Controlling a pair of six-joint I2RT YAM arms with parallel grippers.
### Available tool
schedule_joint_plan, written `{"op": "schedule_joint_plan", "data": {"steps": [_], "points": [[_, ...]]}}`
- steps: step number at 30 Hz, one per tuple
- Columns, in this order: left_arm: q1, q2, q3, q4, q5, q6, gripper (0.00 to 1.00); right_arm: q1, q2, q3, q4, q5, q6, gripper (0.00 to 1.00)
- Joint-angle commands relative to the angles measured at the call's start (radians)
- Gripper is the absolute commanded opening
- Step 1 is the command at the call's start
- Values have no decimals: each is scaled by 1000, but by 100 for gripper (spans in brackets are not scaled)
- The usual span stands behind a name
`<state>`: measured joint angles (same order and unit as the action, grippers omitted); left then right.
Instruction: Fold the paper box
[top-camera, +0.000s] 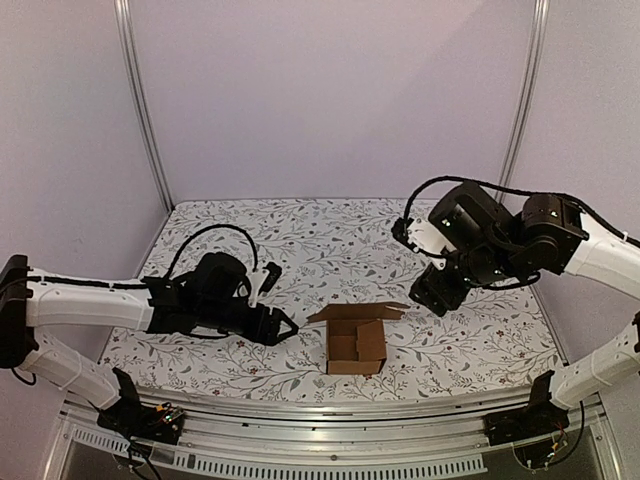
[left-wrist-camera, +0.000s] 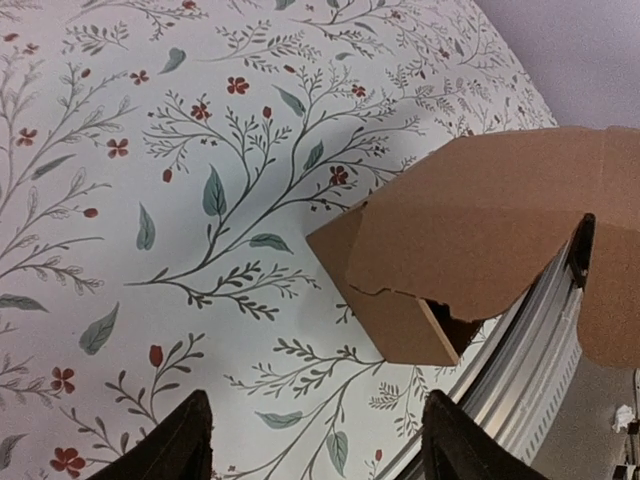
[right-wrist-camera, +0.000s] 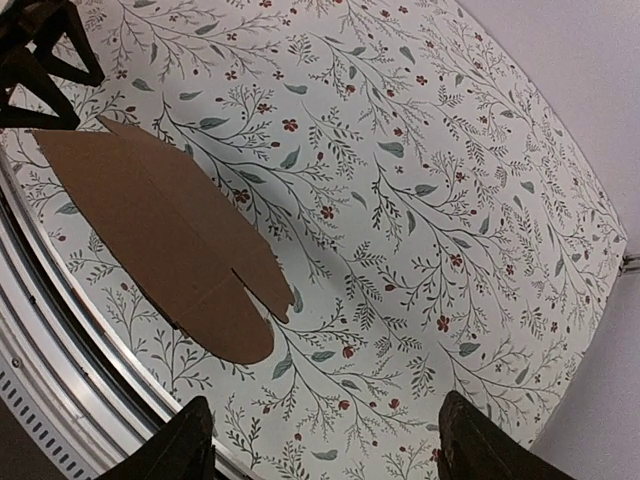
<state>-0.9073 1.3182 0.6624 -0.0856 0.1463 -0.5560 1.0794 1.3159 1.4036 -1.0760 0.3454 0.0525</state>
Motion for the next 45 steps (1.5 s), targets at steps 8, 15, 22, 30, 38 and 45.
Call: {"op": "schedule_joint_plan", "data": {"steps": [8, 15, 22, 30, 38, 45], "points": [[-25, 65, 31, 158, 40, 225, 67, -33, -161, -437, 291, -76, 560, 76], [-29, 91, -5, 294, 87, 302, 63, -33, -187, -596, 491, -130, 754, 77], [-42, 113, -17, 389, 79, 337, 63, -32, -107, -657, 676, -187, 859, 76], [-54, 172, -2, 422, 69, 362, 56, -33, -28, -660, 756, -152, 933, 75], [-70, 187, 13, 434, 0, 359, 41, -33, 39, -645, 815, -142, 945, 73], [-76, 196, 5, 472, -45, 346, 21, -33, 88, -630, 845, -149, 936, 72]]}}
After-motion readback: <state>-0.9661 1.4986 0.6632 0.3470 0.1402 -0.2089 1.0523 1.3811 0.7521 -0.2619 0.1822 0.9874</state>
